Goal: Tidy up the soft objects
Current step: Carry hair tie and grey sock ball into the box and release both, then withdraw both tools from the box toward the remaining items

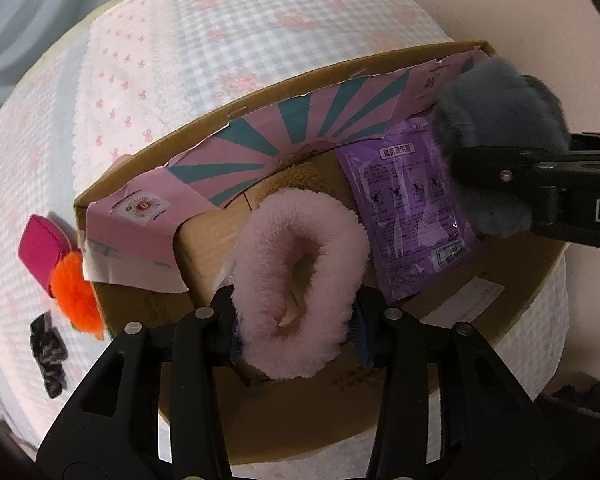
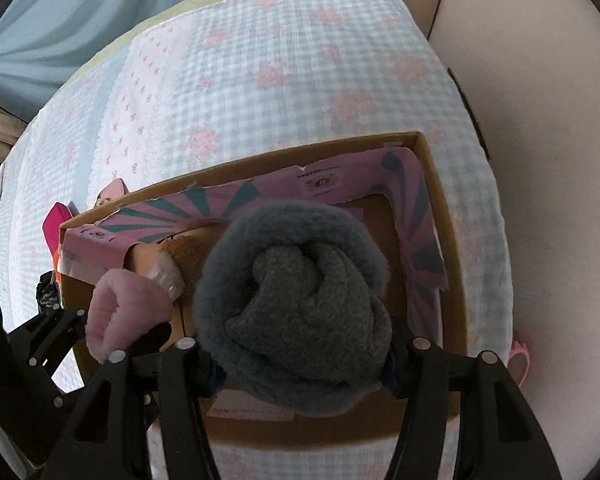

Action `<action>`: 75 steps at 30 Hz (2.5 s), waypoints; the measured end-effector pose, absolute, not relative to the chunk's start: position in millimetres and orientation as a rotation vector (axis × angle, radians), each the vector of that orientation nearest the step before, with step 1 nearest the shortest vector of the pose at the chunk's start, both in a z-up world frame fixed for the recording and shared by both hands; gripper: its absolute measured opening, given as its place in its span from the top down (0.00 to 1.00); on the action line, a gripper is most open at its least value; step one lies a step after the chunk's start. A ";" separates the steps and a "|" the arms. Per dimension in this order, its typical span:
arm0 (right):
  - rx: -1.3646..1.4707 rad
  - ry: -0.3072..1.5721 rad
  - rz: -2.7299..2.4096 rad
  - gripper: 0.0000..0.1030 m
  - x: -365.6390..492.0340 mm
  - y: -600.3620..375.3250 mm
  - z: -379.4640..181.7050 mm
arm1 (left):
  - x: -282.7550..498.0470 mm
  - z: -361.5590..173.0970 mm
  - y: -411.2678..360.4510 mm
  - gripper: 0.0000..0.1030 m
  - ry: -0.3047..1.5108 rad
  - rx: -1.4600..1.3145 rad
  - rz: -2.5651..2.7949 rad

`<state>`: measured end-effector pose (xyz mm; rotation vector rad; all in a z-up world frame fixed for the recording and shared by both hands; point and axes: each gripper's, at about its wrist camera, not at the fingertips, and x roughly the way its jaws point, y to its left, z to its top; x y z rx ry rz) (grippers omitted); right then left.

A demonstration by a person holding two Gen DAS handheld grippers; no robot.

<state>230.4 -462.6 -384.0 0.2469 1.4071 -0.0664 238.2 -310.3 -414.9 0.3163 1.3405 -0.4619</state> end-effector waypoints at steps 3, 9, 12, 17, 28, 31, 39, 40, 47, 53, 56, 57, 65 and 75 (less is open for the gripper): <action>0.268 1.408 -0.023 0.03 235.7 -462.5 -389.4 | 239.1 -414.4 -308.2 0.01 1.337 0.332 -0.441; 0.244 1.409 -0.020 0.00 236.2 -463.0 -394.1 | 240.4 -410.9 -300.4 0.00 1.354 0.316 -0.440; 0.243 1.414 -0.018 0.00 232.3 -461.4 -394.4 | 238.5 -405.8 -298.1 0.00 1.350 0.324 -0.438; 0.265 1.388 -0.032 0.00 223.7 -461.9 -384.7 | 227.8 -390.7 -293.5 0.00 1.319 0.334 -0.439; 0.258 1.276 -0.056 0.00 185.4 -450.8 -319.0 | 186.0 -316.1 -276.6 0.00 1.180 0.335 -0.445; 0.256 1.235 -0.067 0.00 166.1 -443.3 -295.2 | 173.6 -288.7 -264.5 0.00 1.135 0.324 -0.437; 0.243 1.133 -0.091 0.00 103.4 -415.3 -215.6 | 121.1 -204.6 -218.8 0.00 1.024 0.241 -0.430; 0.240 1.120 -0.091 0.00 95.7 -411.3 -205.1 | 114.5 -194.7 -213.1 0.00 1.011 0.232 -0.430; 0.218 1.055 -0.080 0.00 59.3 -384.5 -151.5 | 79.0 -135.3 -170.7 0.00 0.887 0.210 -0.355; 0.166 0.978 -0.055 0.00 47.1 -364.3 -120.8 | 56.8 -106.8 -120.5 0.00 0.824 0.123 -0.271; 0.145 0.943 -0.050 0.00 45.3 -355.4 -112.3 | 54.3 -107.1 -99.6 0.00 0.831 0.142 -0.213; 0.140 0.932 -0.040 0.00 46.0 -351.0 -110.1 | 53.8 -108.0 -91.6 0.00 0.836 0.144 -0.194; 0.124 0.889 0.027 0.00 62.8 -306.9 -105.3 | 67.6 -132.5 -14.4 0.00 0.880 0.085 -0.108; 0.107 0.880 0.011 0.00 114.9 -221.1 -150.0 | 114.7 -200.8 72.8 0.00 0.922 0.085 -0.175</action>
